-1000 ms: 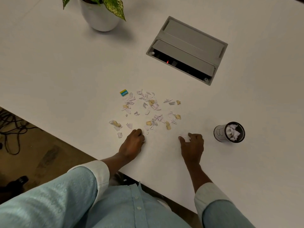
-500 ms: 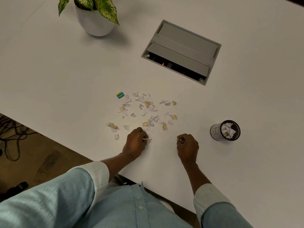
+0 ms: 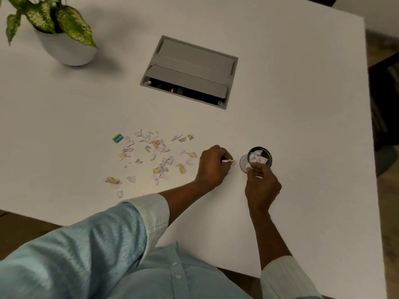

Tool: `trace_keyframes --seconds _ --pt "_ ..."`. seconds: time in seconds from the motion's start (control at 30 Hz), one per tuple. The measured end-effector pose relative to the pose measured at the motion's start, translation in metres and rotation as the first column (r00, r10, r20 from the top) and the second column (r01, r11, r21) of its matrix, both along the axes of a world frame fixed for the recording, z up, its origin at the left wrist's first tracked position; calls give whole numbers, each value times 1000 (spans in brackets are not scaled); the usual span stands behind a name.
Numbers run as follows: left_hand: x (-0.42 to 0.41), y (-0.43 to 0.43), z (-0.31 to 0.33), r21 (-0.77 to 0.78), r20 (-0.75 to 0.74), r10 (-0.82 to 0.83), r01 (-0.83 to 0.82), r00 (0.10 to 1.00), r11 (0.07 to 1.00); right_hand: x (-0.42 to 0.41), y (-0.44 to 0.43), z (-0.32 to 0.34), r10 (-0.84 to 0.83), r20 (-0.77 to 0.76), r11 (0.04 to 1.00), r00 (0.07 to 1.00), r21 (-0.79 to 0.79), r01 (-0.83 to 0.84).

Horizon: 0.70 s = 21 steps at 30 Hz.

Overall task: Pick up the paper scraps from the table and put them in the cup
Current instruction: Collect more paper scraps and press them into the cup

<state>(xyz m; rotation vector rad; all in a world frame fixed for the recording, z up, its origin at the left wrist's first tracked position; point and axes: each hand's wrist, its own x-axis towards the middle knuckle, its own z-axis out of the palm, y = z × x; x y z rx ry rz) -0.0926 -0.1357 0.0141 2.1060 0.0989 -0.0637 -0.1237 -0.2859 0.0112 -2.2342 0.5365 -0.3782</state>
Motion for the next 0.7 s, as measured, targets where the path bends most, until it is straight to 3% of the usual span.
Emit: trace_keyframes --seconds 0.17,0.37,0.7 --pt "37 -55 9 10 9 -75 75 997 997 30 -37 17 -80 19 997 997 -14 81" --pt "69 -93 6 86 -47 -212 215 976 973 49 -65 10 -28 -111 997 993 -80 19" --pt "67 -104 0 264 -68 -500 499 863 825 43 -73 -4 12 -188 986 982 -162 -43"
